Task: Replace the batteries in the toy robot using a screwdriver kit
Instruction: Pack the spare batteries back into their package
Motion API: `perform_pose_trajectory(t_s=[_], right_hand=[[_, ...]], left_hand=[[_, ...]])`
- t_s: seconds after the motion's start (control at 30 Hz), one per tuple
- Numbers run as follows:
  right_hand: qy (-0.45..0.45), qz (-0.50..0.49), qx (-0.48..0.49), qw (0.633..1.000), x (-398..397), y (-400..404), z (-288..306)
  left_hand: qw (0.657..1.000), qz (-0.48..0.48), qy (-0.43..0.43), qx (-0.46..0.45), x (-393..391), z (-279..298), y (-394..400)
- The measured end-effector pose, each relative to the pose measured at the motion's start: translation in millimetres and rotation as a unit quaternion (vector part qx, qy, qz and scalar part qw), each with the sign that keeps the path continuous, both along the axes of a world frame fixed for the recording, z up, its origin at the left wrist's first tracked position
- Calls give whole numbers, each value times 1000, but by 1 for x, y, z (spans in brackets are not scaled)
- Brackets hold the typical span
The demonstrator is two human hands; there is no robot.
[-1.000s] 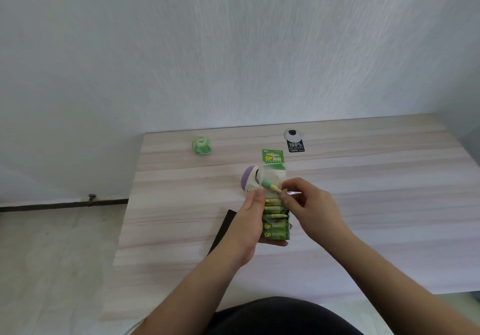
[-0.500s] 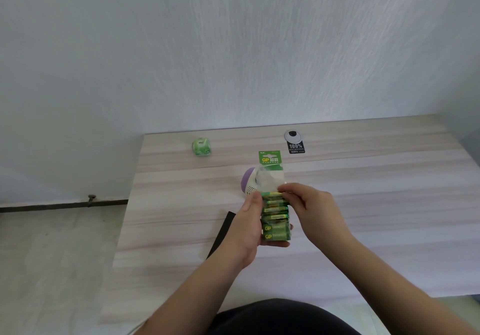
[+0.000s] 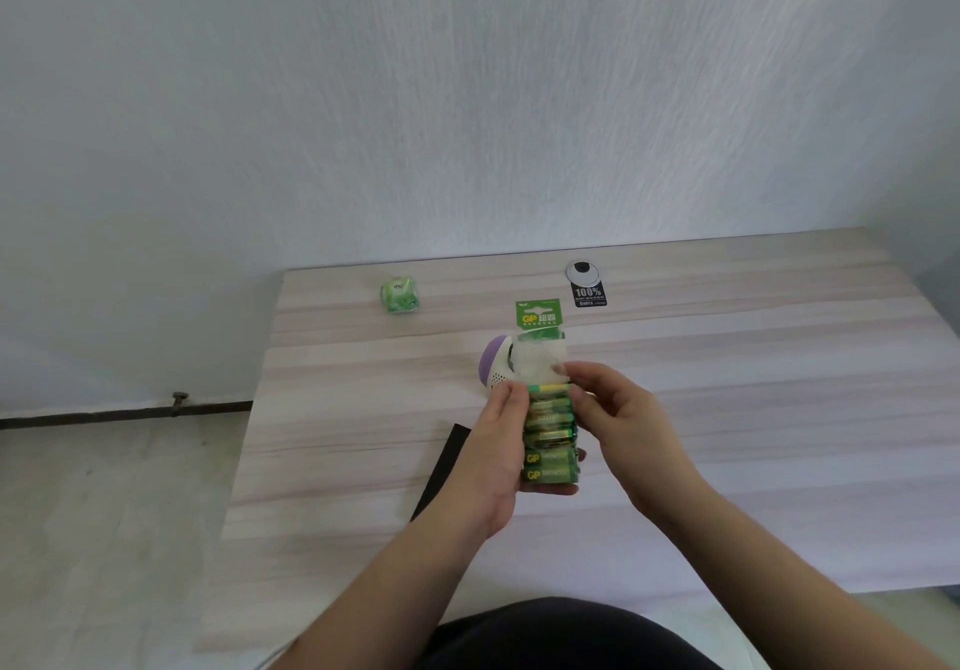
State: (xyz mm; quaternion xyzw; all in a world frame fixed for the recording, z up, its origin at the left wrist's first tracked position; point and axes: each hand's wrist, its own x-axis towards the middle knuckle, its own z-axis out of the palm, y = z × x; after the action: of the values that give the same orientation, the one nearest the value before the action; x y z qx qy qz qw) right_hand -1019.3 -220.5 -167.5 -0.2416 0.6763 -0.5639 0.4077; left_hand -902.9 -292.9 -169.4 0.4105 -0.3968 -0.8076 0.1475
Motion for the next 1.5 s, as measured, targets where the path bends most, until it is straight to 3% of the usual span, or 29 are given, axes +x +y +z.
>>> perform_pose_trajectory(t_s=[0.2, 0.47, 0.6, 0.77, 1.0, 1.3, 1.4, 1.5], right_hand=[[16, -12, -19, 1000, 0, 2, 3], [222, -47, -11, 974, 12, 9, 1], [174, -46, -4, 984, 25, 11, -6], [192, -7, 27, 981, 40, 13, -11], [357, 117, 88, 922, 46, 15, -19], [458, 93, 59, 882, 52, 19, -32], [429, 95, 57, 897, 53, 18, -29], [285, 41, 57, 956, 51, 15, -18]], left_hand=[[1000, 7, -8, -15, -1, 1, 1], [999, 25, -13, -33, 0, -2, 2], [997, 43, -29, -55, -1, -5, 3], [992, 76, -66, -72, -2, -14, 4], [988, 88, -90, -95, -1, -17, 3], [984, 96, -116, -95, 2, -19, 10], [981, 103, -126, -107, 3, -19, 9], [977, 112, -120, -134, 5, -18, 7]])
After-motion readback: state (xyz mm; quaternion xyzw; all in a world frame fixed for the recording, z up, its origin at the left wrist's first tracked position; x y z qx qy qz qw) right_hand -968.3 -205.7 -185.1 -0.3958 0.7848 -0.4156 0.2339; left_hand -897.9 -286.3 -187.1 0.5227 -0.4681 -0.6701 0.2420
